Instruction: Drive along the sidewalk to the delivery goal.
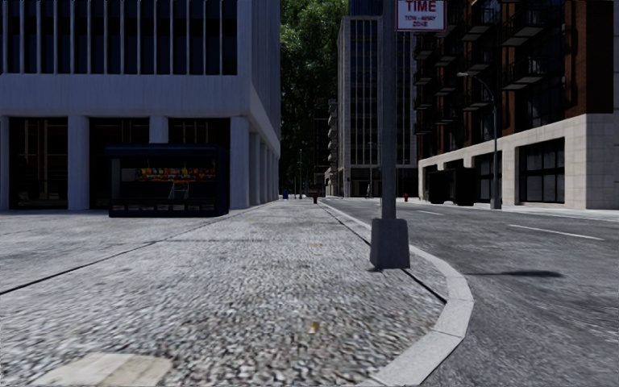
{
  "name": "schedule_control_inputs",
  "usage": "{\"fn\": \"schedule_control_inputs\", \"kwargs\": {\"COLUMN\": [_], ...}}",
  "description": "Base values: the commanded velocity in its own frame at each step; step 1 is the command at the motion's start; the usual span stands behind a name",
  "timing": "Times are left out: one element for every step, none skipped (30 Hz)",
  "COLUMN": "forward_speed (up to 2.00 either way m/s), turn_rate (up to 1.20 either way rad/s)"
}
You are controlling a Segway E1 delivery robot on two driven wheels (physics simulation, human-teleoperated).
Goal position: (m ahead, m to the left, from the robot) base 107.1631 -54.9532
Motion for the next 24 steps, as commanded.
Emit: {"fn": "schedule_control_inputs", "kwargs": {"forward_speed": [1.62,1.62,1.57,1.57,1.56,1.56,1.56,1.56,1.56,1.56,1.56,1.56,1.56,1.56,1.56,1.56,1.56,1.56,1.56,1.56,1.56,1.56,1.56,1.56], "turn_rate": [0.0,0.0,0.04,0.05,0.06,0.07,0.07,0.07,0.09,0.12,0.13,0.17,0.17,0.19,0.09,0.0,0.0,0.0,0.0,0.0,0.0,0.0,0.0,0.0]}}
